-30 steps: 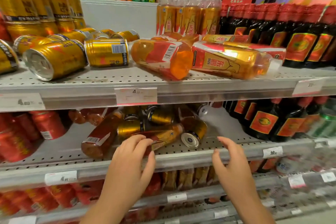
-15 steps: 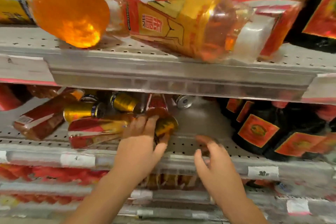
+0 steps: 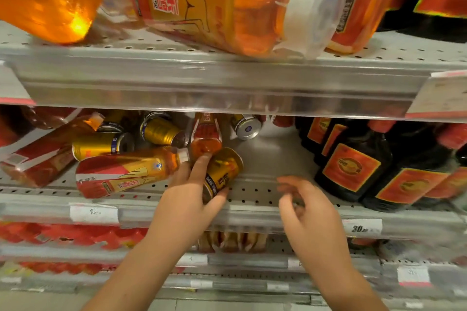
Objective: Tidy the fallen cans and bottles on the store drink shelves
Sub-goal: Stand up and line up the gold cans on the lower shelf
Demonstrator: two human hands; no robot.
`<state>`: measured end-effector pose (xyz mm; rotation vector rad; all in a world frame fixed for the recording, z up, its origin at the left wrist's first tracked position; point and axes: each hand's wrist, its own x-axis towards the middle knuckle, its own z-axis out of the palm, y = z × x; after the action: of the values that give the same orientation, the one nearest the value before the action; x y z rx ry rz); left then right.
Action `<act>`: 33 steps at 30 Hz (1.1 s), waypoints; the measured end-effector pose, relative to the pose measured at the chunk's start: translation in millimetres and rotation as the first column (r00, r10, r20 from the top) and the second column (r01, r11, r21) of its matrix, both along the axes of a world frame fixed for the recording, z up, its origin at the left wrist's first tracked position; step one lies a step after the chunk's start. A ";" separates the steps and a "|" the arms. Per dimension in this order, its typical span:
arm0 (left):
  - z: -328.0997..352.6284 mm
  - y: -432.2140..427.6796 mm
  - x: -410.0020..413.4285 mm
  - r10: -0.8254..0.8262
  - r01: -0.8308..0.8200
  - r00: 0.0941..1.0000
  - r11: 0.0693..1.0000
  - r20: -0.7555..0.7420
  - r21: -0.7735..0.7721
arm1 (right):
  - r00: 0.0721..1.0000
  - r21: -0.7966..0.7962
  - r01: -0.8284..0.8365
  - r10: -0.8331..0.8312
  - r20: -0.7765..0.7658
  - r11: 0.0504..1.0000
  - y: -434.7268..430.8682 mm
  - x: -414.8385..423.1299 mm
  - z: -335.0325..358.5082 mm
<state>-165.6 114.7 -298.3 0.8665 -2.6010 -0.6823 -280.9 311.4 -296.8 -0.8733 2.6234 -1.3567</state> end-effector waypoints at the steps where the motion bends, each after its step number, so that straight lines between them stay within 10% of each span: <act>1: -1.3 -1.0 -0.2 0.001 -0.001 1.000 1.000 -0.014 0.002 | 1.000 0.001 0.010 -0.010 -0.013 1.000 2.8 -0.1 -0.9; 10: -1.3 5.9 -16.6 -0.033 0.058 0.991 0.979 -0.126 0.197 | 0.990 0.003 -0.075 0.075 -0.122 0.997 -3.9 -15.8 10.4; 20: -9.0 22.7 -35.8 0.005 0.007 0.990 0.997 -0.141 0.082 | 0.950 0.236 -0.159 0.214 -0.228 0.959 -13.9 -16.0 -16.9; 33: 3.2 24.1 -6.3 0.032 0.014 0.969 0.983 -0.245 0.183 | 0.977 0.061 -0.209 0.211 -0.024 0.976 -24.2 -15.5 -5.4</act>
<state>-171.9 138.9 -295.1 0.7881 -2.3388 -0.9744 -296.5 287.2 -302.2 -1.1339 2.4919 -1.2175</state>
